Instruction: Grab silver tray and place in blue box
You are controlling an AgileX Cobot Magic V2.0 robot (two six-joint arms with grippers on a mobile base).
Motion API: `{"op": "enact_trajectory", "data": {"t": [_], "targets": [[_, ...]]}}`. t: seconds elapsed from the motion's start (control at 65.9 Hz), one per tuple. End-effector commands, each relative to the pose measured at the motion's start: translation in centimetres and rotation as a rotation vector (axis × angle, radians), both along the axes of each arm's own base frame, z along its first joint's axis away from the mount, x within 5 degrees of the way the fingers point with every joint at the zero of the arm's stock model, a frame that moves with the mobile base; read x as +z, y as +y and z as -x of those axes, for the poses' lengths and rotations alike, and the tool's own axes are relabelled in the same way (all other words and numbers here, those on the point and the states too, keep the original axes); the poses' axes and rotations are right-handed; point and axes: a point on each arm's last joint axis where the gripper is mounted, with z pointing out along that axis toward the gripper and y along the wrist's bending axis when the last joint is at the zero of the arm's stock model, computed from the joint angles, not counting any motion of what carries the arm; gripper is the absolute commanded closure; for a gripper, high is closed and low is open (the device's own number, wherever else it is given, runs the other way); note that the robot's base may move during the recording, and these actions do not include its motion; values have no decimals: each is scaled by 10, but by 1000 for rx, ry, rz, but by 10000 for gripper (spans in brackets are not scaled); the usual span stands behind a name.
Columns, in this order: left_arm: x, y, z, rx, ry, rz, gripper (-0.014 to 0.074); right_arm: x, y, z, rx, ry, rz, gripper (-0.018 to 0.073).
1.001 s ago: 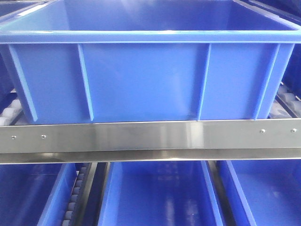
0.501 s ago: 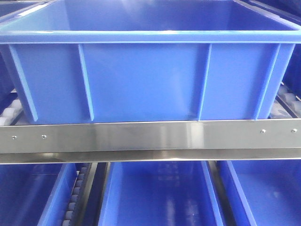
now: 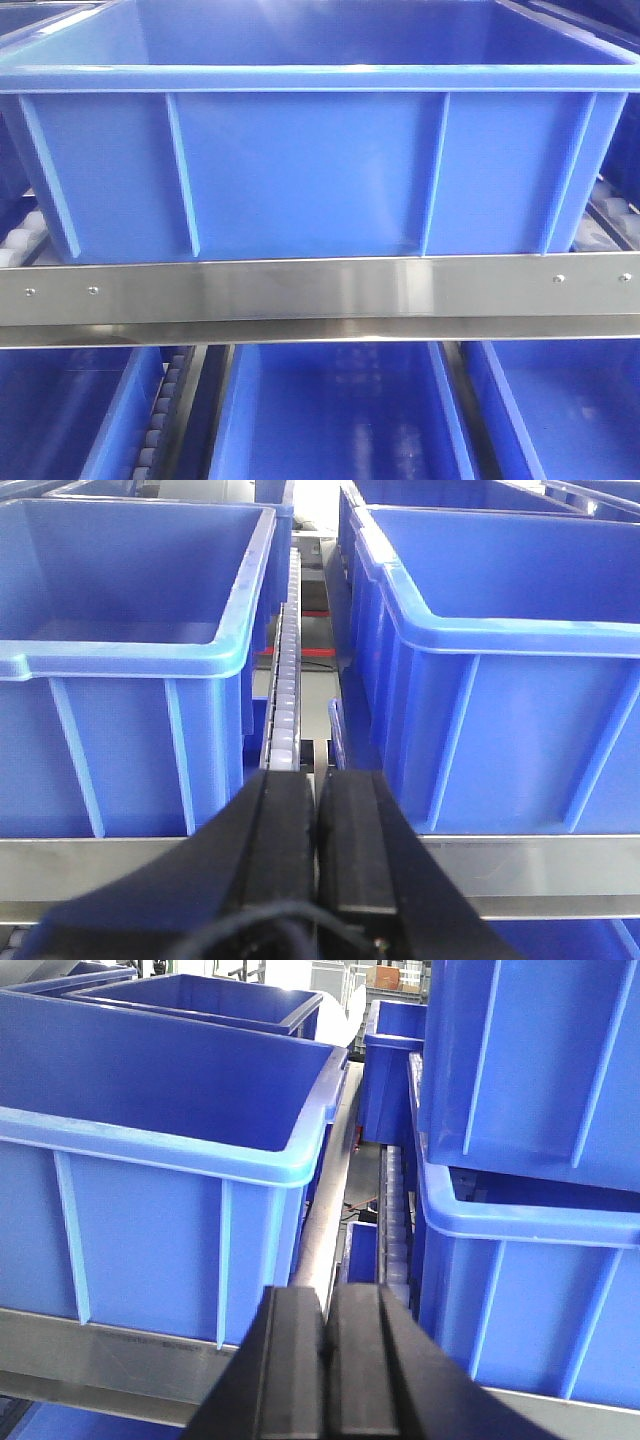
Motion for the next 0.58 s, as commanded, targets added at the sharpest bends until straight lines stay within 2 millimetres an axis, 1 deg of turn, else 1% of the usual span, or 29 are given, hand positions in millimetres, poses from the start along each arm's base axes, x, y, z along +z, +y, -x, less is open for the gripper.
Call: {"op": "enact_trajectory", "data": {"t": [0.0, 0.561], "targets": [[2, 1, 1, 5, -74, 8, 596, 15, 0, 4, 1, -127, 4, 508], [2, 1, 1, 5, -74, 8, 596, 15, 0, 4, 1, -127, 4, 508]]}}
